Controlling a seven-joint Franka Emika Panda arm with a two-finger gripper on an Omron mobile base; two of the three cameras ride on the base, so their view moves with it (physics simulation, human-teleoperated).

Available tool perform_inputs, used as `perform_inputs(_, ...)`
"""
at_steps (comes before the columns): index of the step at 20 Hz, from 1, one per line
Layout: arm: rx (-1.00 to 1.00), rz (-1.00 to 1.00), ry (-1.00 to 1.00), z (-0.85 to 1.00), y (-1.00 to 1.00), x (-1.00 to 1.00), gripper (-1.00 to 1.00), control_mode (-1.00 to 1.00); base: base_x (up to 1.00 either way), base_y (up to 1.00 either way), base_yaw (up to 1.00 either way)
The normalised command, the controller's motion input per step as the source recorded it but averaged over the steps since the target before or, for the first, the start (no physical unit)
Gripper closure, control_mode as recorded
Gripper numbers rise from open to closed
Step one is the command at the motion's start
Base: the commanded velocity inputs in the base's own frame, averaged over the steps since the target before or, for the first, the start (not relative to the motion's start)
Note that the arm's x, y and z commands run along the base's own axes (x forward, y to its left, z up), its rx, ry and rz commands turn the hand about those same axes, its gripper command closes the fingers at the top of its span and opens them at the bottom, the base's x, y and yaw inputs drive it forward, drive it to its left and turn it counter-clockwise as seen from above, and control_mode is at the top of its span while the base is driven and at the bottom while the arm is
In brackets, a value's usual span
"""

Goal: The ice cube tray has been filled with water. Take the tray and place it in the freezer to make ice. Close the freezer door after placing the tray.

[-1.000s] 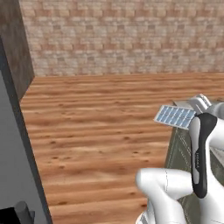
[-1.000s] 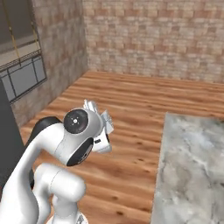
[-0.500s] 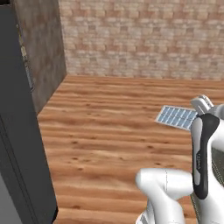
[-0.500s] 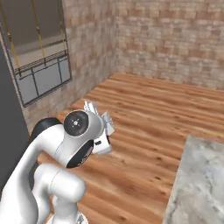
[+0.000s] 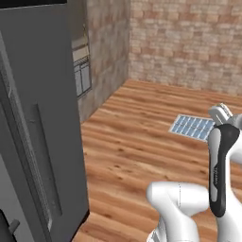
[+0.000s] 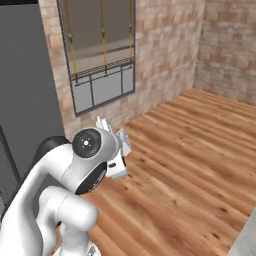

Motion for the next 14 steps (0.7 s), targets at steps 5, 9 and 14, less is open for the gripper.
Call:
perform_inputs(5, 0.00, 0.00, 0.00, 0.00, 0.00, 0.00, 1.00, 1.00, 0.40, -0.02, 0.56)
perform_inputs(9, 0.00, 0.00, 0.00, 0.00, 0.00, 0.00, 1.00, 1.00, 0.35, -0.13, 0.56)
perform_inputs(14, 0.00, 0.00, 0.00, 0.00, 0.00, 0.00, 1.00, 1.00, 0.39, -0.09, 0.56)
